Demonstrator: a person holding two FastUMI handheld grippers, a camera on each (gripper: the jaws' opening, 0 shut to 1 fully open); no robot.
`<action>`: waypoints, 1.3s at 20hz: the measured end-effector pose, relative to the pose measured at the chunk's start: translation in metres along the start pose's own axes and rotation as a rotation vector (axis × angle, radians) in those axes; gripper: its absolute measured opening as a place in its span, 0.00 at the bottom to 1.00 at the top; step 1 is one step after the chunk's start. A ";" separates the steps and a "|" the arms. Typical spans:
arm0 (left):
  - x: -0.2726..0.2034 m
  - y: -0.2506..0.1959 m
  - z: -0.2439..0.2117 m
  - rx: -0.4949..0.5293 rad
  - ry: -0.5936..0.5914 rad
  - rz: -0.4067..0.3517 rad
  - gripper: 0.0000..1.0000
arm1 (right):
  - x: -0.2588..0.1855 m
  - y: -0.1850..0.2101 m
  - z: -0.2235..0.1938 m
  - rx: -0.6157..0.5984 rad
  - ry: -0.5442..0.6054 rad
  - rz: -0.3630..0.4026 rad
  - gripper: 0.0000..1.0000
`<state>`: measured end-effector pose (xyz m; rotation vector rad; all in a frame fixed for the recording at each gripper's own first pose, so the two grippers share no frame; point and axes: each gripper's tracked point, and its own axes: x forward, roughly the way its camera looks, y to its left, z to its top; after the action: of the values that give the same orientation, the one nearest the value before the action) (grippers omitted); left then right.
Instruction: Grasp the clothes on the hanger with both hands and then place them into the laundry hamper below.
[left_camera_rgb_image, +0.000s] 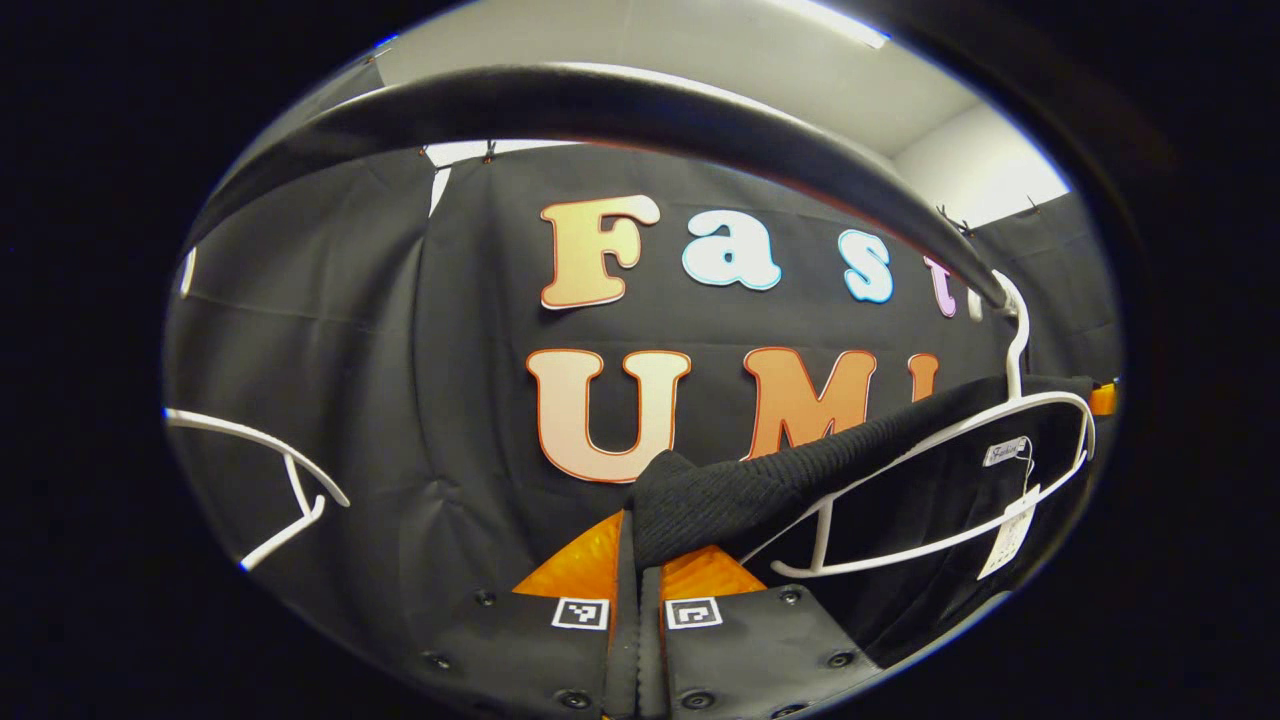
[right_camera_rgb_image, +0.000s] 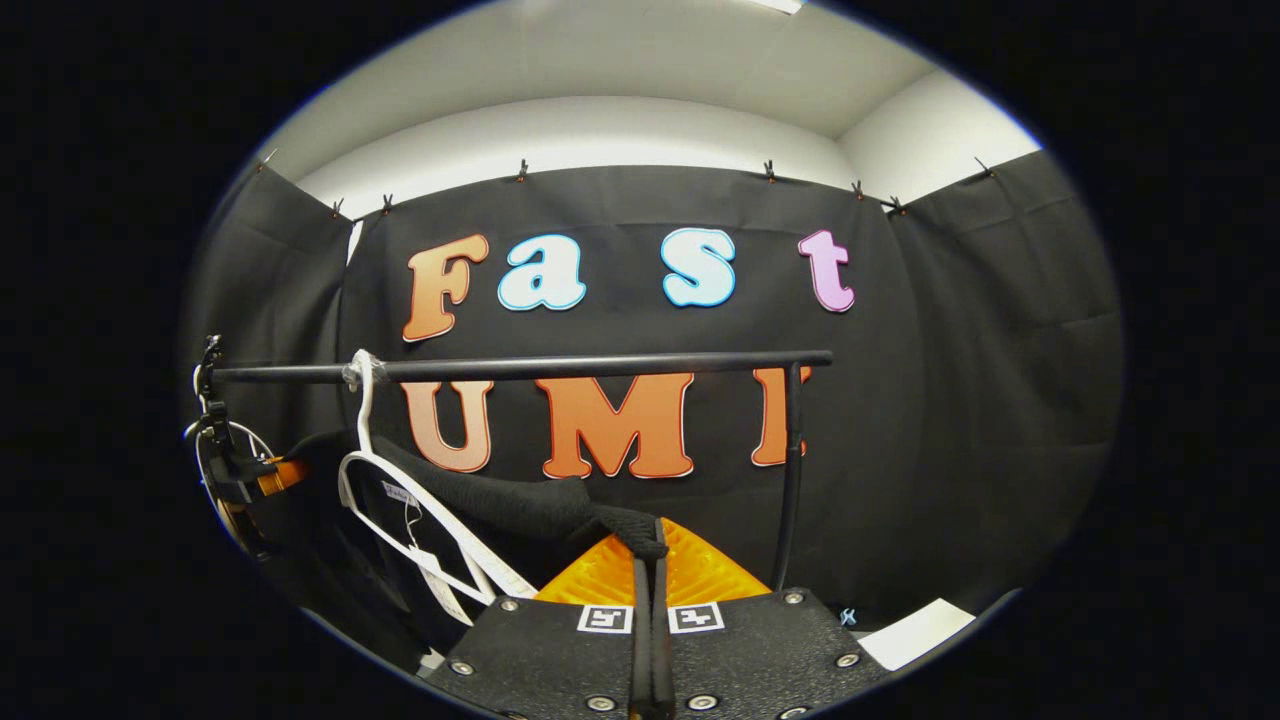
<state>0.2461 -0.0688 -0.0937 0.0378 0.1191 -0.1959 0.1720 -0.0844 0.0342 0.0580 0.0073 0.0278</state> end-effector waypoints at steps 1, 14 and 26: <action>-0.002 0.000 -0.004 -0.003 0.003 0.003 0.07 | 0.005 0.000 -0.006 0.010 0.013 0.016 0.00; -0.004 0.015 -0.038 -0.071 0.060 0.078 0.07 | 0.033 0.002 -0.112 0.351 0.127 0.193 0.00; -0.064 0.049 -0.162 -0.113 0.282 0.144 0.07 | 0.022 0.028 -0.245 0.359 0.363 0.164 0.00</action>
<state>0.1749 -0.0002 -0.2452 -0.0385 0.4071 -0.0384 0.1911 -0.0418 -0.2085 0.4120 0.3711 0.2007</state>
